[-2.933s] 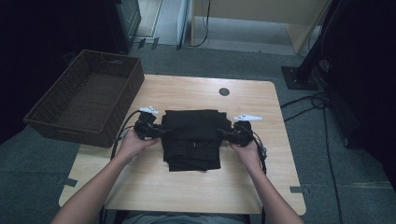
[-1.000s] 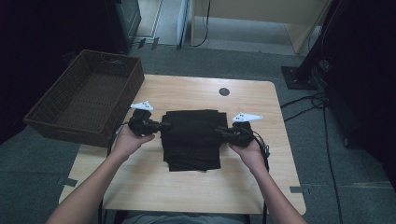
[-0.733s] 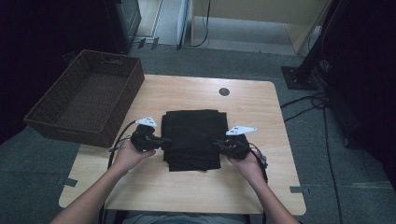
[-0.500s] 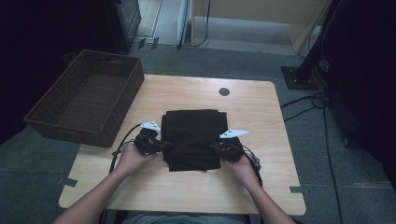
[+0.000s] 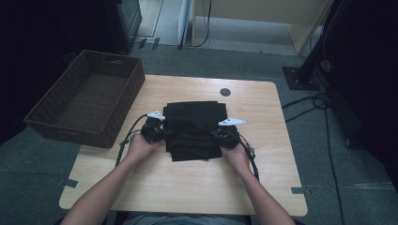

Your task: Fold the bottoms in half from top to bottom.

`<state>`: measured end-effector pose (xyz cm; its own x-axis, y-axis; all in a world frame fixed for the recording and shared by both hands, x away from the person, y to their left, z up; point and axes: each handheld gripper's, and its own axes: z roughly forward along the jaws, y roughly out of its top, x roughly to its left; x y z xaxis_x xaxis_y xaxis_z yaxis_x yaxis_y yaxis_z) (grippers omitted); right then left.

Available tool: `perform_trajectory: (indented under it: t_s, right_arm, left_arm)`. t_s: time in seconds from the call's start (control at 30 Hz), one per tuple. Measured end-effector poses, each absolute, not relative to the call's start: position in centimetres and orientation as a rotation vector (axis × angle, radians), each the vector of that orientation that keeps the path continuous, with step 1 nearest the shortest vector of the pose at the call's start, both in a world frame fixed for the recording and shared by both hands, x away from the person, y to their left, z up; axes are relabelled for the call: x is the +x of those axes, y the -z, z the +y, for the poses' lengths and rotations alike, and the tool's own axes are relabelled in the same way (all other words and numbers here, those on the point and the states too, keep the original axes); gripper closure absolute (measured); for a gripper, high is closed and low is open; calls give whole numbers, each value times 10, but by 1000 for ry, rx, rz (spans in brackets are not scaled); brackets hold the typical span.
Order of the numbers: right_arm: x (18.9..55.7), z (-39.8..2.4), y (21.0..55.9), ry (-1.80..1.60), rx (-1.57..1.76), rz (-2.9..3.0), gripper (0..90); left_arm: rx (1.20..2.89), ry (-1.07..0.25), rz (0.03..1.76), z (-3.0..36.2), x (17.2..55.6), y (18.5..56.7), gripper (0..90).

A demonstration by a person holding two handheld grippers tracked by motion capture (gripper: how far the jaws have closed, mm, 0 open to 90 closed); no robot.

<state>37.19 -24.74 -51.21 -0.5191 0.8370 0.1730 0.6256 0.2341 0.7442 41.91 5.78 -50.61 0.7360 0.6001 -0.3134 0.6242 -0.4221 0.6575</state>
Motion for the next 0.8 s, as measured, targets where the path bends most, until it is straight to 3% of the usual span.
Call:
perform_trajectory:
  t_s: [0.27,0.53,0.7,0.8]
  right_arm:
    - [396,-250,500,-1191,1447,2207,853]
    - [358,-262,473,-1242,1320,2212,820]
    - [337,-264,473,-1205,1261,2243,760]
    - [328,-267,472,-1208,1270,2243,707]
  left_arm:
    - [2083,-26,940,59,432,483,876]
    - [2059,-31,871,72,395,457,866]
    - [2066,10,868,77,373,458,849]
    - [2064,41,871,80,363,460,796]
